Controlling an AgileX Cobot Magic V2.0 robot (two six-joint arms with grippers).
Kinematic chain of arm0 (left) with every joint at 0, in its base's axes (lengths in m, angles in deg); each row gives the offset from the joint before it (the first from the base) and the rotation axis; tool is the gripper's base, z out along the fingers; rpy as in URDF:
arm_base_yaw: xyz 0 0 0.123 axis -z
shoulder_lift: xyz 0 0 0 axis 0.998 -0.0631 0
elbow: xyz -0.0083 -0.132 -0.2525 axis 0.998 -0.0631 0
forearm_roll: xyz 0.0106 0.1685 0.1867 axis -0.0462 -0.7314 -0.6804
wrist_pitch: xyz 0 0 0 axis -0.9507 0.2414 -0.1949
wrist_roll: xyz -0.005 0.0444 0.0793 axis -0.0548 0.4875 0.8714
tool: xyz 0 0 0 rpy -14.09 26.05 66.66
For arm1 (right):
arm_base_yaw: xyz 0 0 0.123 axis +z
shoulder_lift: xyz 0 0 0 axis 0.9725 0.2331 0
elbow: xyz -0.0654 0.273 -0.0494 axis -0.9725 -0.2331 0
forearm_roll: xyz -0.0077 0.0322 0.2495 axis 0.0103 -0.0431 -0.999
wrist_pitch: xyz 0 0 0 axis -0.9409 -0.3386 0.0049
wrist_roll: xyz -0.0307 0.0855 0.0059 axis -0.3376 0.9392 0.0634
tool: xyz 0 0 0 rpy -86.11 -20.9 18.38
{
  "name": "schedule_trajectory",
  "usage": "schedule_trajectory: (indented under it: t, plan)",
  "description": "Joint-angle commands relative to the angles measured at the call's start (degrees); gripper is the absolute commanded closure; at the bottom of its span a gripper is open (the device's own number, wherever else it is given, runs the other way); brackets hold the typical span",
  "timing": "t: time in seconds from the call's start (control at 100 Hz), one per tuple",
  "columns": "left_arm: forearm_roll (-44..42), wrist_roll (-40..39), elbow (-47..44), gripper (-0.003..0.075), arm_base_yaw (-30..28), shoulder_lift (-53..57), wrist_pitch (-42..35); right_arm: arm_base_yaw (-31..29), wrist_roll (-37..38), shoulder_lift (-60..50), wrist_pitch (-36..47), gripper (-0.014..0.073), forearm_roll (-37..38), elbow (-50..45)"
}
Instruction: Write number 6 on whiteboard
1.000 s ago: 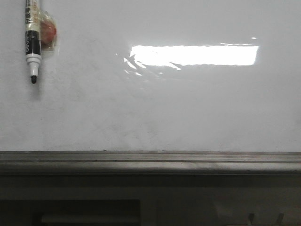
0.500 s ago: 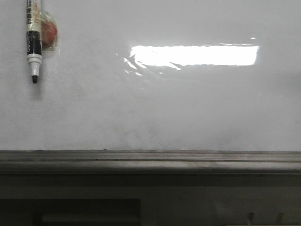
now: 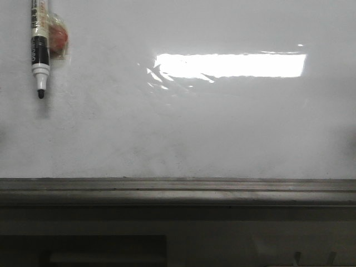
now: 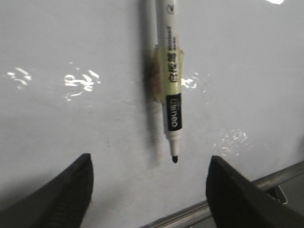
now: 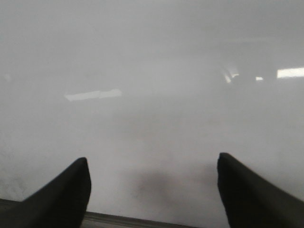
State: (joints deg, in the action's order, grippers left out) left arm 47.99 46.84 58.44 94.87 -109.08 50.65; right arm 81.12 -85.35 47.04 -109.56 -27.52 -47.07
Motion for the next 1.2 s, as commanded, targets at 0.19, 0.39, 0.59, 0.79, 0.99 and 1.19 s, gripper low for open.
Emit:
schedule_trajectory:
  t: [0.19,0.39,0.59,0.79,0.99,1.19]
  plan:
    - [16.9,12.7,2.8,0.0236,6.6,-9.5,-5.9,-0.2,-0.2,0.6,3.1,0.0085,-0.7,2.1]
    - [17.5,14.3,6.8,0.0237,10.8,-16.2,-10.1,-0.2,-0.2,0.6,3.1,0.0085,-0.7,2.1]
    - [17.5,14.3,8.8,0.0262,11.6,-21.7,-11.7,-0.2,-0.2,0.6,3.1,0.0085,-0.7,2.1]
    - [17.5,14.3,9.3,0.0644,11.6,-22.4,-12.2,-0.2,-0.2,0.6,3.1,0.0085,-0.7,2.1]
    - [15.1,15.2,9.4,0.0741,11.6,-20.3,-11.8,-0.2,-0.2,0.6,2.8,0.0085,-0.7,2.1]
    - [2.9,15.2,9.8,0.0741,11.6,-14.5,-4.4,1.1,-5.4,1.6,-3.0,0.0085,-4.0,3.8]
